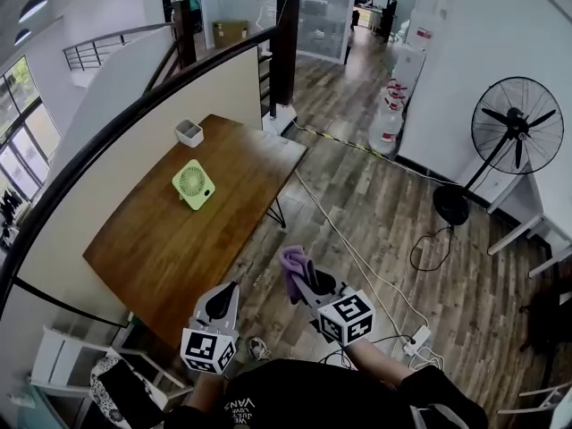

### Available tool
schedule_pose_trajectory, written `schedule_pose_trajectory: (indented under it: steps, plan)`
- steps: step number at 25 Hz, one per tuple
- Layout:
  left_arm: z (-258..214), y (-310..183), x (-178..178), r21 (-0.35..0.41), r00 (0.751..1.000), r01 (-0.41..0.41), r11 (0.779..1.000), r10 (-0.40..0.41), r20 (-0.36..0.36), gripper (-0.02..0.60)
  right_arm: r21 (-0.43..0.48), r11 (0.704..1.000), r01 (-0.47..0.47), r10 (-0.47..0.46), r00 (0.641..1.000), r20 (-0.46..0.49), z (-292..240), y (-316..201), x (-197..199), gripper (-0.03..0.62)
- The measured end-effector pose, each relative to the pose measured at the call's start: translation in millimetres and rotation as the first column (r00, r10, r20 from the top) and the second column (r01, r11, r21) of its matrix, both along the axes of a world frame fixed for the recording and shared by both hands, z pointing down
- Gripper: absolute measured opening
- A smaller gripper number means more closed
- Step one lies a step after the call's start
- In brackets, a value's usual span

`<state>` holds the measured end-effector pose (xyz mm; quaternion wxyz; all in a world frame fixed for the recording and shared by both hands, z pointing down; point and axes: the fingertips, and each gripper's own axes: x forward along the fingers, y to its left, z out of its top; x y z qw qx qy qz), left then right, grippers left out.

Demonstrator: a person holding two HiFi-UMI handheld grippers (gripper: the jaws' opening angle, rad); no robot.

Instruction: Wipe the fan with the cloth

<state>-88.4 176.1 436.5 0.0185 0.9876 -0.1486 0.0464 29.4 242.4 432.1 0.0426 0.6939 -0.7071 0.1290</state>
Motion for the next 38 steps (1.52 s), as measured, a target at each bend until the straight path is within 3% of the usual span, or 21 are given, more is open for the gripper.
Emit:
schedule_pose_trajectory:
  steps: [9,21,30,38]
  plan:
    - [1,-89,-20,-0.005,1.000,-0.022,1.000,0.022,0.002,0.009,0.010,1.000,-0.010,0.010,1.000,0.025,0,-92,-24,0.084]
    - [20,-137,-31,-0.078,1.000,-0.017,0.997,0.016,-0.013,0.009,-0.039,0.999,-0.004,0.006,0.999,0.042,15,-147,-36,0.084]
    - [25,-165,-17,-0.086,0.995,0.098,0.992,-0.097,0.013,0.009,-0.046,0.995,0.089,-0.085,0.994,0.068,23,-186,-11,0.084]
    - [26,-196,26,-0.099,0.968,0.252,0.963,-0.250,0.030,0.009,-0.071,0.969,0.239,-0.233,0.969,0.075,29,-235,39,0.084]
